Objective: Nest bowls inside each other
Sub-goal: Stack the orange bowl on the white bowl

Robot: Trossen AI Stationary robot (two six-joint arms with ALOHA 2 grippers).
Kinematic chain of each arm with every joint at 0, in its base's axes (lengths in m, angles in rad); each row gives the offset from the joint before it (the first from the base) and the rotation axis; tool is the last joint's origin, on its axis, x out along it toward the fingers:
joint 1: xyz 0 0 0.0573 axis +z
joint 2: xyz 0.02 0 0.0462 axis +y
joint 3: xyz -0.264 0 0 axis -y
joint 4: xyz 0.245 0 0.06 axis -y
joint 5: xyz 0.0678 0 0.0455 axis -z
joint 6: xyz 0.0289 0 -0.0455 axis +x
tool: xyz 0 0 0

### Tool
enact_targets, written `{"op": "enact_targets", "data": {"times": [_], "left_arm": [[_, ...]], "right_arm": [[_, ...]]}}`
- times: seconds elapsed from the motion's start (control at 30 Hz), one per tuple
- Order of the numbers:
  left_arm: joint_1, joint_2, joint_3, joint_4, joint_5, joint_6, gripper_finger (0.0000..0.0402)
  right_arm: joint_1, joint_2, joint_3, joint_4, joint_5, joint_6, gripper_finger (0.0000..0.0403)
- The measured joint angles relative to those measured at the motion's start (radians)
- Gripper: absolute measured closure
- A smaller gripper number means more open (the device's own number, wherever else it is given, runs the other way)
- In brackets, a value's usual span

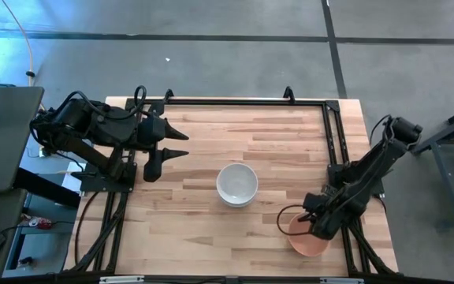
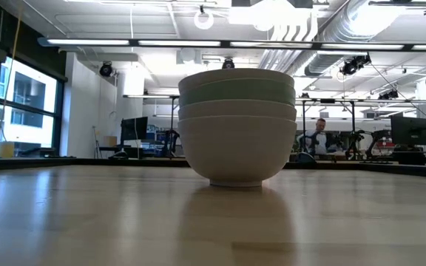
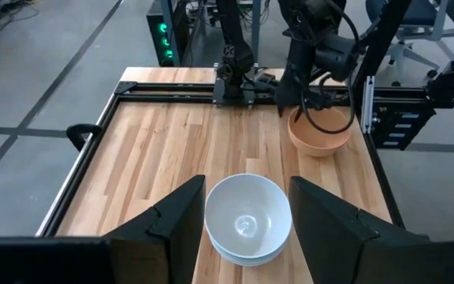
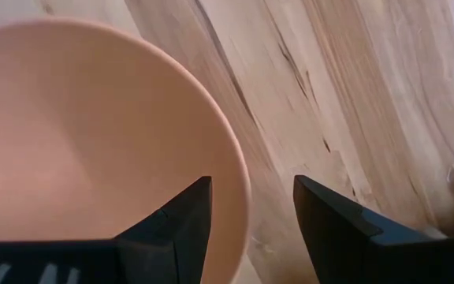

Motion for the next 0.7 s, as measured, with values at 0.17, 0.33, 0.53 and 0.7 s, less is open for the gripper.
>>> {"op": "enact_targets", "data": {"times": [0.17, 0.33, 0.53, 0.7], "left_arm": [[0.0, 0.0, 0.0, 0.0, 0.012, 0.0, 0.0227], [0.0, 0.0, 0.0, 0.0, 0.015, 0.0, 0.0227], [0.0, 0.0, 0.0, 0.0, 0.015, 0.0, 0.0227], [0.0, 0.0, 0.0, 0.0, 0.015, 0.0, 0.0227]], "right_arm": [[0.0, 0.04, 0.0, 0.0, -0.002, 0.009, 0.0235], [0.0, 0.051, 0.0, 0.001, -0.001, 0.026, 0.0274], [0.0, 0.051, 0.0, 0.015, 0.003, 0.026, 0.0354], [0.0, 0.051, 0.0, 0.058, 0.01, 0.025, 0.0396]]}}
